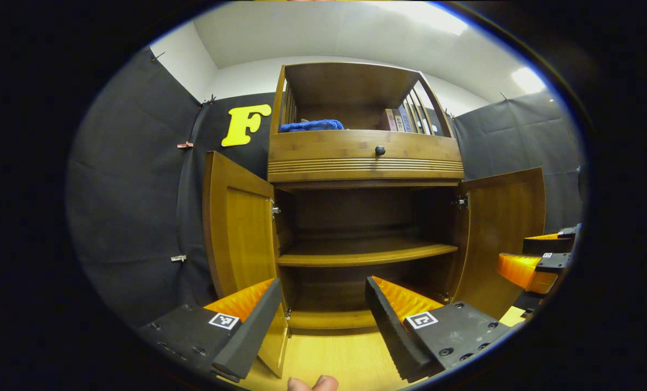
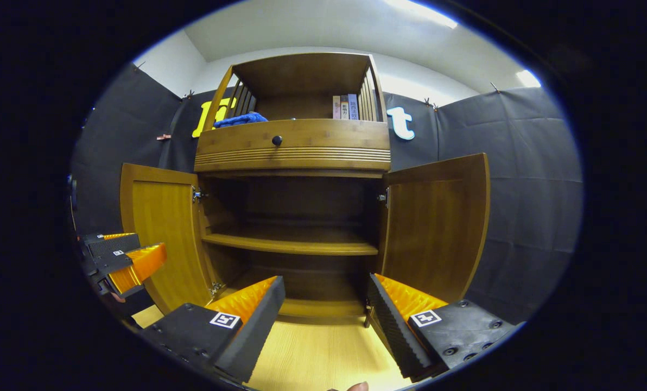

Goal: Open the right door of the double-door shoe cabinet with the right hand, and open the left door with the left hand.

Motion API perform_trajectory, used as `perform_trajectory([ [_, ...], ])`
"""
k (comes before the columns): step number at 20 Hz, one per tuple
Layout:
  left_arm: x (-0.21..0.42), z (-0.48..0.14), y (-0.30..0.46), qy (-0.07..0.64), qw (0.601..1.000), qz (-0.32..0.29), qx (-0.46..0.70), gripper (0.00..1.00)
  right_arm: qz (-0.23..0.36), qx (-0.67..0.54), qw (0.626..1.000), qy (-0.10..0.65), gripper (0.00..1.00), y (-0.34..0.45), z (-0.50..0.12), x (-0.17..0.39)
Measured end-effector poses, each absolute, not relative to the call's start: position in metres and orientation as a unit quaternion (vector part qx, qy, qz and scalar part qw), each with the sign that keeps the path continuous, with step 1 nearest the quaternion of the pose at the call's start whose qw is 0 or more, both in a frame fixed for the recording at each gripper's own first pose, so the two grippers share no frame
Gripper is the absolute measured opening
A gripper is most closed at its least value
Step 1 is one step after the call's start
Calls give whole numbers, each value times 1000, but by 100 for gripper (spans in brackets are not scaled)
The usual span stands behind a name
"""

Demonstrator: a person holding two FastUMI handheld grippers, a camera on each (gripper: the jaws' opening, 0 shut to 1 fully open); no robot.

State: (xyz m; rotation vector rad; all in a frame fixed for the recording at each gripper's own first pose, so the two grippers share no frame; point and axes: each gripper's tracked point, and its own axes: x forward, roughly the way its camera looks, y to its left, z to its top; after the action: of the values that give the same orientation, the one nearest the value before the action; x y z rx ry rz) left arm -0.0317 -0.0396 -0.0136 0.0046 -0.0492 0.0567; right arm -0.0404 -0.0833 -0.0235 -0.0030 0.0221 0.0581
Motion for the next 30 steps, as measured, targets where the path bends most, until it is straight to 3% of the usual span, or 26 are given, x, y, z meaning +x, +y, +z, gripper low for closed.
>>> perform_trajectory([
  [30, -15, -14, -106, -17, 999, 6, 39, 96, 42, -1, 999, 8, 96, -123, -27, -23],
])
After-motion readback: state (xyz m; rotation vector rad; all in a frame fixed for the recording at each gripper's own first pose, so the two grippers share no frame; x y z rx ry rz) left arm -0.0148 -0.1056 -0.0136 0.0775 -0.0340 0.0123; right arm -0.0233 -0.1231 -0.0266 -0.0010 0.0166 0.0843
